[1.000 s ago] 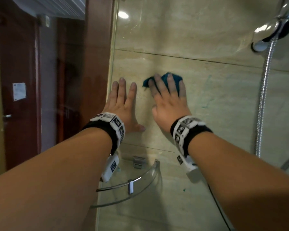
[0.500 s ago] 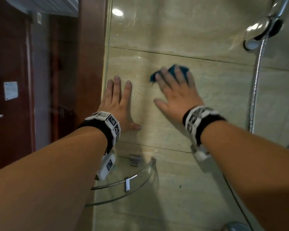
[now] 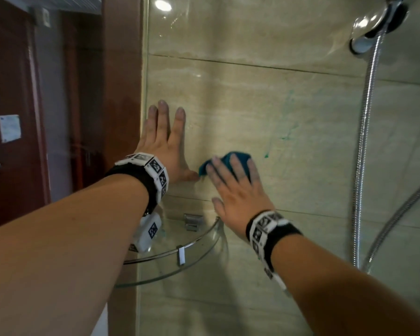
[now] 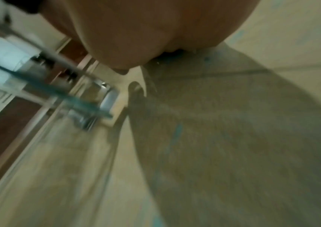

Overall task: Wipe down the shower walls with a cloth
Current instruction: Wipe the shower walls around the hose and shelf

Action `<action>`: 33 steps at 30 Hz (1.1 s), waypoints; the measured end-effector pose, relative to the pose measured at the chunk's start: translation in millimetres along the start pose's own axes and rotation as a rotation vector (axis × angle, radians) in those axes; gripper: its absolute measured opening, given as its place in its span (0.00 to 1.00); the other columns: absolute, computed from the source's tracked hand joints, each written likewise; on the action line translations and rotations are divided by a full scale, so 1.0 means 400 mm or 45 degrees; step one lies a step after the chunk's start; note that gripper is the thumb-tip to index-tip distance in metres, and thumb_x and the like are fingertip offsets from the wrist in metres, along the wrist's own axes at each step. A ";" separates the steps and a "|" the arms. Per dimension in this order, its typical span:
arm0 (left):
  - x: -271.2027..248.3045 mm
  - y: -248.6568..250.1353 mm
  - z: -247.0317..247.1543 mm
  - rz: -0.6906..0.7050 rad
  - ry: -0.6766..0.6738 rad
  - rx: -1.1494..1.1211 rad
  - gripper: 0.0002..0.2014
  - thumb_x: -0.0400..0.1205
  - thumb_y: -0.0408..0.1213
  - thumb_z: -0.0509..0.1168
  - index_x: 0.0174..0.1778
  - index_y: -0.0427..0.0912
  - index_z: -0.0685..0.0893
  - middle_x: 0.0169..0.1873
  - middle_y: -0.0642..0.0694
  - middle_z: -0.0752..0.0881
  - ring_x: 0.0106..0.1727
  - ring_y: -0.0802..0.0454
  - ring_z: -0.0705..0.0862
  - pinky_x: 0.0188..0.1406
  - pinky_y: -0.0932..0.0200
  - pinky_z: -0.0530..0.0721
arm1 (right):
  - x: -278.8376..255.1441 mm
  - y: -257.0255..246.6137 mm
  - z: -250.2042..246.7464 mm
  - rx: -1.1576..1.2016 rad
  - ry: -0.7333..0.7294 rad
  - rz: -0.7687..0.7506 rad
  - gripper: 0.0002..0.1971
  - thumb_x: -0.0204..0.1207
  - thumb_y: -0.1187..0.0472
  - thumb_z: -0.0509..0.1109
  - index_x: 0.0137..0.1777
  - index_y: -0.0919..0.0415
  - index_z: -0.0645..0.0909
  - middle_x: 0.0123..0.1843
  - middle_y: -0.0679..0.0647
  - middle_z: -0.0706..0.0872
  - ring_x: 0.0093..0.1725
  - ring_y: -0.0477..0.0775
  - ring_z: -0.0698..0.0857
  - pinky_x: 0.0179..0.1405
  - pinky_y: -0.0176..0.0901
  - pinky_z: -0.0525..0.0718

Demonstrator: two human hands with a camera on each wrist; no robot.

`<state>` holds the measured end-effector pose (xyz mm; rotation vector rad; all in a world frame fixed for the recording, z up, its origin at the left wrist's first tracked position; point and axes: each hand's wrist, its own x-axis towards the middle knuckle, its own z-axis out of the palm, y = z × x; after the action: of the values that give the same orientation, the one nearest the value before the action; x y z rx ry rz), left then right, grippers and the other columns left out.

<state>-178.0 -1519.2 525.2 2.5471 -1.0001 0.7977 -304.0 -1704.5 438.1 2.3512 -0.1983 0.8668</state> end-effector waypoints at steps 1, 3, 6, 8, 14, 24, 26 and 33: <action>0.000 -0.001 0.000 0.004 0.000 0.009 0.79 0.63 0.80 0.73 0.83 0.50 0.15 0.82 0.37 0.15 0.85 0.34 0.20 0.86 0.42 0.26 | -0.032 -0.011 0.024 -0.003 -0.029 -0.031 0.40 0.86 0.41 0.55 0.92 0.51 0.44 0.93 0.49 0.38 0.91 0.62 0.42 0.87 0.73 0.41; 0.001 -0.002 0.002 0.001 -0.001 0.031 0.80 0.62 0.81 0.72 0.82 0.50 0.14 0.81 0.37 0.14 0.85 0.34 0.20 0.86 0.42 0.26 | -0.073 -0.015 0.051 -0.001 -0.081 -0.059 0.37 0.87 0.42 0.53 0.92 0.50 0.45 0.93 0.48 0.39 0.91 0.60 0.42 0.88 0.71 0.42; 0.002 -0.002 0.002 -0.002 0.001 0.042 0.80 0.62 0.82 0.72 0.81 0.51 0.13 0.81 0.37 0.14 0.85 0.34 0.19 0.86 0.41 0.26 | -0.062 0.020 0.030 0.000 -0.114 -0.138 0.33 0.89 0.43 0.47 0.92 0.48 0.47 0.93 0.46 0.44 0.92 0.58 0.43 0.88 0.70 0.43; 0.004 -0.003 0.005 0.005 0.017 0.025 0.81 0.61 0.81 0.73 0.81 0.51 0.13 0.81 0.37 0.15 0.85 0.34 0.20 0.85 0.42 0.25 | -0.013 0.057 -0.018 -0.012 -0.117 -0.151 0.31 0.90 0.42 0.41 0.92 0.46 0.46 0.93 0.45 0.44 0.92 0.57 0.43 0.88 0.69 0.42; 0.004 0.006 0.005 -0.023 0.012 0.017 0.84 0.58 0.80 0.76 0.79 0.51 0.11 0.80 0.38 0.13 0.84 0.35 0.18 0.84 0.42 0.25 | 0.215 0.160 -0.189 0.102 0.077 0.150 0.32 0.87 0.42 0.35 0.92 0.46 0.43 0.93 0.44 0.40 0.91 0.57 0.40 0.88 0.66 0.38; 0.002 0.000 0.002 -0.026 -0.044 -0.016 0.86 0.56 0.76 0.80 0.78 0.52 0.11 0.77 0.40 0.10 0.83 0.35 0.16 0.82 0.39 0.25 | 0.156 0.028 -0.108 0.072 0.114 -0.013 0.35 0.87 0.41 0.50 0.92 0.50 0.50 0.93 0.47 0.45 0.92 0.59 0.42 0.87 0.70 0.42; 0.000 -0.002 0.002 -0.020 -0.040 -0.013 0.86 0.55 0.77 0.80 0.78 0.53 0.10 0.77 0.40 0.09 0.83 0.35 0.16 0.82 0.39 0.26 | 0.130 0.018 -0.089 0.075 0.128 -0.048 0.34 0.87 0.44 0.54 0.92 0.50 0.54 0.93 0.47 0.49 0.92 0.58 0.45 0.88 0.69 0.44; -0.003 0.003 -0.005 -0.017 -0.060 -0.016 0.87 0.56 0.74 0.82 0.79 0.52 0.11 0.77 0.40 0.10 0.82 0.35 0.15 0.87 0.35 0.30 | 0.147 0.067 -0.146 0.004 0.204 -0.197 0.30 0.83 0.62 0.60 0.86 0.47 0.68 0.89 0.46 0.64 0.89 0.59 0.60 0.84 0.61 0.61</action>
<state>-180.4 -1518.5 525.9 2.5703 -0.9978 0.7286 -298.9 -1686.7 523.3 2.2527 0.0507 0.9732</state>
